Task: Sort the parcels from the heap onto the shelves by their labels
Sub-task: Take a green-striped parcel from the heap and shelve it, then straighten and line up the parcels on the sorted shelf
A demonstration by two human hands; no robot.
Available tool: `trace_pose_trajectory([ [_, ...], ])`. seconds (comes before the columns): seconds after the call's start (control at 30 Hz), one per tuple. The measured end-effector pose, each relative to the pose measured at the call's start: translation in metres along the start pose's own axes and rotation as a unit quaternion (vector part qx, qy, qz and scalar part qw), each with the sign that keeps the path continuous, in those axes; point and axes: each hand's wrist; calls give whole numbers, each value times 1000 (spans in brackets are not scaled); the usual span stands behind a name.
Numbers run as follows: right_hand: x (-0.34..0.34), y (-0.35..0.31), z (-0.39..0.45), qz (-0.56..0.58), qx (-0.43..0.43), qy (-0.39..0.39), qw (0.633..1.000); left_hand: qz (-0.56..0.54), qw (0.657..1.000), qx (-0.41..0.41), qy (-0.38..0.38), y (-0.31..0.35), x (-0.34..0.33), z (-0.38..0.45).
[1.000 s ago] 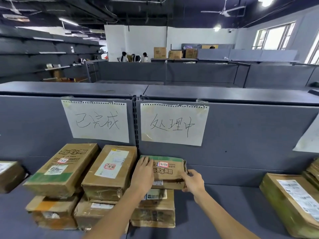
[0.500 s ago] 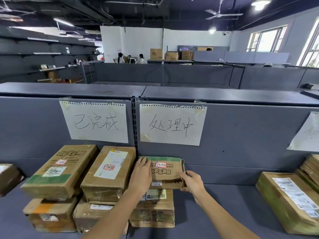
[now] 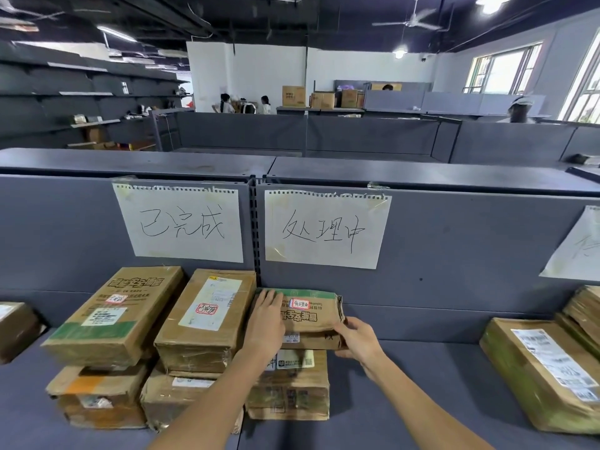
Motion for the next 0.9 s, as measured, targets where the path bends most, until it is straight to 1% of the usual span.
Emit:
trace_pose_trajectory([
  [0.1, -1, 3, -2, 0, -2, 5, 1000, -31, 999, -14, 14, 1, 2, -4],
  [0.2, -1, 2, -5, -11, -8, 22, 1000, -13, 999, -38, 13, 4, 8, -7],
  [0.23, 1, -1, -6, -31, -10, 26, 999, -10, 999, -49, 13, 6, 10, -9],
  [0.33, 14, -24, -16, -139, 16, 43, 989, -6, 997, -78, 25, 14, 18, -11],
  [0.4, 27, -40, -26, -211, 50, 78, 973, 12, 993, -107, 44, 20, 20, -9],
  [0.47, 41, -53, -40, -297, 71, 114, 945, 25, 991, -122, 54, 28, 19, -6],
  [0.53, 56, -63, -56, -367, 76, 152, 914, 11, 990, -131, 49, 41, 18, -5],
  [0.6, 71, -69, -74, -408, 77, 188, 890, -1, 987, -151, 45, 57, 16, -7],
  [0.63, 78, -70, -83, -417, 75, 201, 883, -1, 986, -161, 43, 66, 13, -7],
  [0.7, 92, -66, -100, -410, 72, 215, 883, -2, 985, -172, 30, 82, 7, -10],
  [0.8, 103, -45, -119, -365, 60, 224, 902, -33, 982, -187, 15, 95, -8, -18],
  [0.9, 92, -15, -125, -297, 44, 216, 929, -74, 975, -203, 44, 92, -31, -37],
])
Point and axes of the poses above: each hand's wrist, its own z-axis towards the middle knuckle, its own x-axis out of the back of the hand, y = z × x, and after that the axes turned 12 degrees about -y, right-handed
